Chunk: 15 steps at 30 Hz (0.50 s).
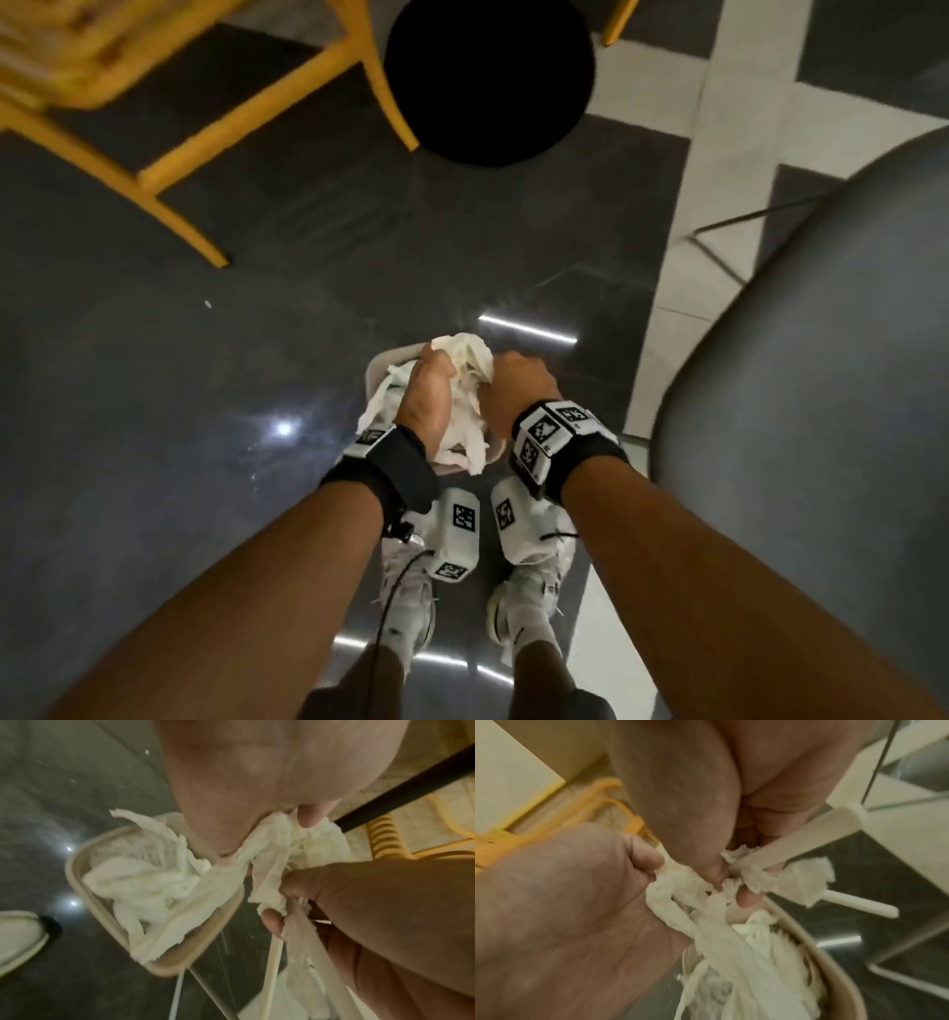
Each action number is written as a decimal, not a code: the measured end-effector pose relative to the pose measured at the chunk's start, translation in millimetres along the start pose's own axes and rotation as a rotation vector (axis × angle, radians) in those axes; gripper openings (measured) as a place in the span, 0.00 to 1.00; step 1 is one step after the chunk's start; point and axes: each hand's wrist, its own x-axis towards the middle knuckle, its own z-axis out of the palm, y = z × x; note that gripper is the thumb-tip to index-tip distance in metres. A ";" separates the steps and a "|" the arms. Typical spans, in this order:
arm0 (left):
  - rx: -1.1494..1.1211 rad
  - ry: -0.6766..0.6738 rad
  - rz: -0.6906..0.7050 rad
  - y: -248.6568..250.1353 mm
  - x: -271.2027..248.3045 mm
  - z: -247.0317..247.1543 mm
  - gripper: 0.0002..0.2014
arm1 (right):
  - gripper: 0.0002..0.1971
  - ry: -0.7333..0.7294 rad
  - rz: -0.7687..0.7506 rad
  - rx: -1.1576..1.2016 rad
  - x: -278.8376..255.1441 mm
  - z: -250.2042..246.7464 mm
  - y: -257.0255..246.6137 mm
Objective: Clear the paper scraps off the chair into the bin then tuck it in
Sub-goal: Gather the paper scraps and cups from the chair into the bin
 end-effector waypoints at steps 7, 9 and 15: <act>0.525 -0.064 0.042 -42.6 95.6 -98.2 0.31 | 0.29 -0.089 -0.044 0.088 80.1 102.6 -16.2; 0.581 -0.101 -0.008 -55.4 100.1 -113.6 0.40 | 0.37 -0.127 0.022 0.082 85.9 116.5 -6.1; 0.517 -0.104 0.109 -58.8 87.6 -127.9 0.39 | 0.41 -0.047 -0.191 -0.167 60.3 116.4 -0.9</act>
